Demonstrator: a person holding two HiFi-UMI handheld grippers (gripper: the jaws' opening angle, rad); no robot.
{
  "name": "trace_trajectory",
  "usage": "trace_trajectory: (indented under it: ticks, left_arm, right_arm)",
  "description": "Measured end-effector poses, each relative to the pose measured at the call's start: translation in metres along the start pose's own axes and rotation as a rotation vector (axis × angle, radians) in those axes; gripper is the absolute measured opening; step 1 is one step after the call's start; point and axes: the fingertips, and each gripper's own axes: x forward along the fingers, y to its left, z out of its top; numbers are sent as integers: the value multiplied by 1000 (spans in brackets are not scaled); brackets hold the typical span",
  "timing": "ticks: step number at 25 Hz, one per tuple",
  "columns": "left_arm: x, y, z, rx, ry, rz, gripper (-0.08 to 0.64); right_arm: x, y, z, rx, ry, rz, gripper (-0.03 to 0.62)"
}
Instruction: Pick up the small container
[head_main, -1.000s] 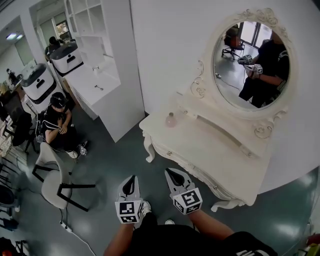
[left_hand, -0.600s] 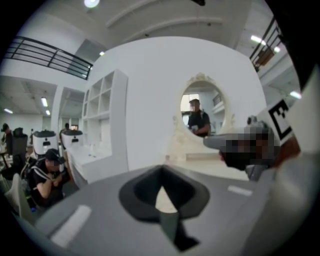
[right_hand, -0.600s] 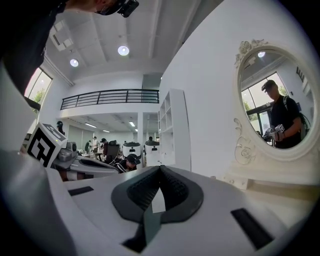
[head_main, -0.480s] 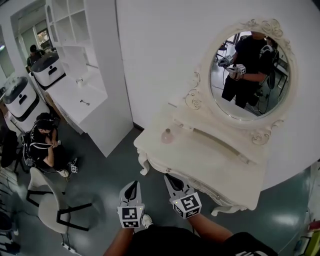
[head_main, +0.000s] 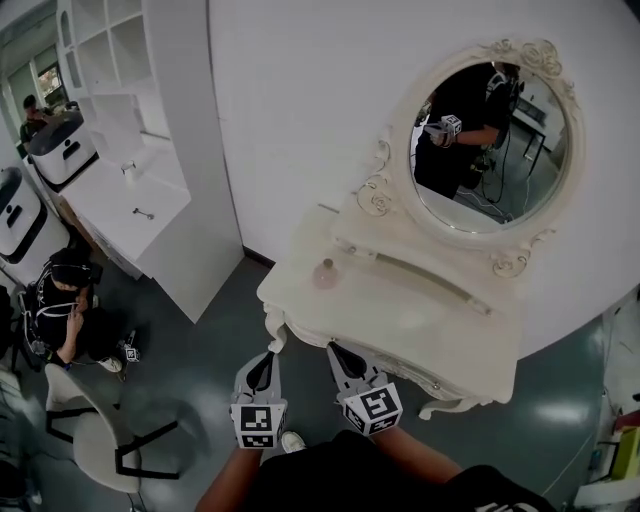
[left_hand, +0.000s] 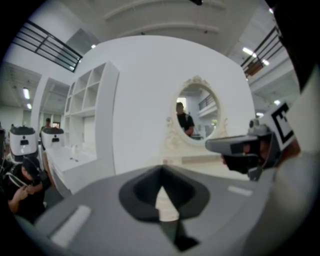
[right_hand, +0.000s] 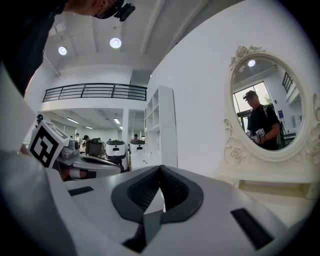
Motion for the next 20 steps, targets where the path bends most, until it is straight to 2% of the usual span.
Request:
trace_trajectory:
  ticks: [6, 14, 20]
  left_arm:
    - [26, 0, 6, -20, -5, -46, 8]
    - [83, -14, 13, 7, 15, -110, 8]
    - [129, -15, 25, 44, 18, -133, 8]
  right_arm:
    - [5, -19, -4, 2, 14, -55, 6]
    - [28, -69, -2, 13, 11, -105, 6]
    - [53, -102, -1, 34, -1, -112, 6]
